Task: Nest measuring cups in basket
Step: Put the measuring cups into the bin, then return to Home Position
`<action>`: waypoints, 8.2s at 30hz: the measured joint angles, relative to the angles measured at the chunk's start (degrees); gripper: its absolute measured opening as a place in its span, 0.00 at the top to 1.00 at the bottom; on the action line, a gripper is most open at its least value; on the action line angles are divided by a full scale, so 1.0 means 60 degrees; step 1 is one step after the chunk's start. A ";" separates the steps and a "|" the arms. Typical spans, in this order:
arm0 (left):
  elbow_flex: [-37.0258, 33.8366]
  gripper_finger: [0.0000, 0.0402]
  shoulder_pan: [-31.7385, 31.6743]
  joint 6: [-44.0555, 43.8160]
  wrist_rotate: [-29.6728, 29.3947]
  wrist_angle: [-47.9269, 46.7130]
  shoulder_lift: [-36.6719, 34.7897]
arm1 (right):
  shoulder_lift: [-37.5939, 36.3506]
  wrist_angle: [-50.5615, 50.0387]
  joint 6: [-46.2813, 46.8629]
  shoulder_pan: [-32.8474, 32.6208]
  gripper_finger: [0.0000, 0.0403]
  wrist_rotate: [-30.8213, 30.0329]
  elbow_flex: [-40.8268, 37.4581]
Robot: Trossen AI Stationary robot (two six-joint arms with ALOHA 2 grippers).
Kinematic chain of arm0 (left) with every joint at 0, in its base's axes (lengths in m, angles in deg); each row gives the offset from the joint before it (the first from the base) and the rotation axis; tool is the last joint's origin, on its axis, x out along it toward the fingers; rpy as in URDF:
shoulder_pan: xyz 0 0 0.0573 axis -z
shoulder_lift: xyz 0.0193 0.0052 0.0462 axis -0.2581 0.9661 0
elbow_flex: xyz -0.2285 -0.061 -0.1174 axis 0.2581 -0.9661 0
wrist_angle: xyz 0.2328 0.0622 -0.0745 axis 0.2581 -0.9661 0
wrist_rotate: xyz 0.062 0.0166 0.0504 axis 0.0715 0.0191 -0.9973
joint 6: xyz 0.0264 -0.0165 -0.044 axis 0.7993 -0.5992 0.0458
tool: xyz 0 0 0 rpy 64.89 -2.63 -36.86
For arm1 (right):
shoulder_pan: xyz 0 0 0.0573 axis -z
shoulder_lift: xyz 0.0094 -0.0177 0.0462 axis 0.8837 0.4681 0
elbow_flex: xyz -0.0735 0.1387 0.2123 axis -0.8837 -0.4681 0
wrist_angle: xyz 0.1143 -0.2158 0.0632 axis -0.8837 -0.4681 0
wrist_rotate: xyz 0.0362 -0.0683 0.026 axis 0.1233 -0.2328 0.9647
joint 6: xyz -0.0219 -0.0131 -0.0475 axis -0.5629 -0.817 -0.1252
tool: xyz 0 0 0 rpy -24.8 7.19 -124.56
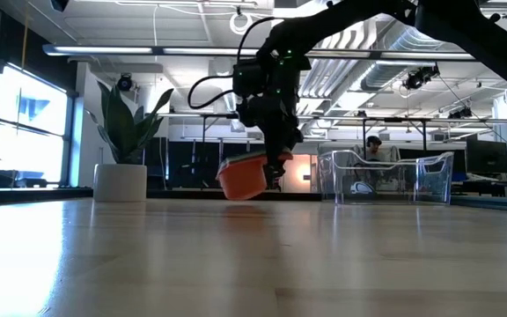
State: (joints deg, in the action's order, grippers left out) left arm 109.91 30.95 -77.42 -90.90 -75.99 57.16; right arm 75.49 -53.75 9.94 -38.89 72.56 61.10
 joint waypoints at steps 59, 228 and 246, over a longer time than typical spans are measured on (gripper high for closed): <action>0.0000 0.88 0.0000 0.0001 0.0000 0.0009 -0.0001 | -0.9906 0.2655 0.0882 0.2860 0.69 -0.1511 -0.9353; -0.3919 0.88 0.0003 0.2347 0.3828 0.6680 -0.2272 | -2.0309 1.1734 0.1963 -0.1996 0.31 -0.1673 -1.9125; -0.8136 0.88 0.0003 0.2191 0.4080 0.8775 -0.4198 | -2.0309 1.1734 0.1963 -0.1999 0.31 -0.1679 -1.9125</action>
State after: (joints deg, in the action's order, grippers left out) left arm 61.09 30.97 -64.27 -66.42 -23.34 31.97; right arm -46.36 16.66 21.72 -50.88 62.49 -53.65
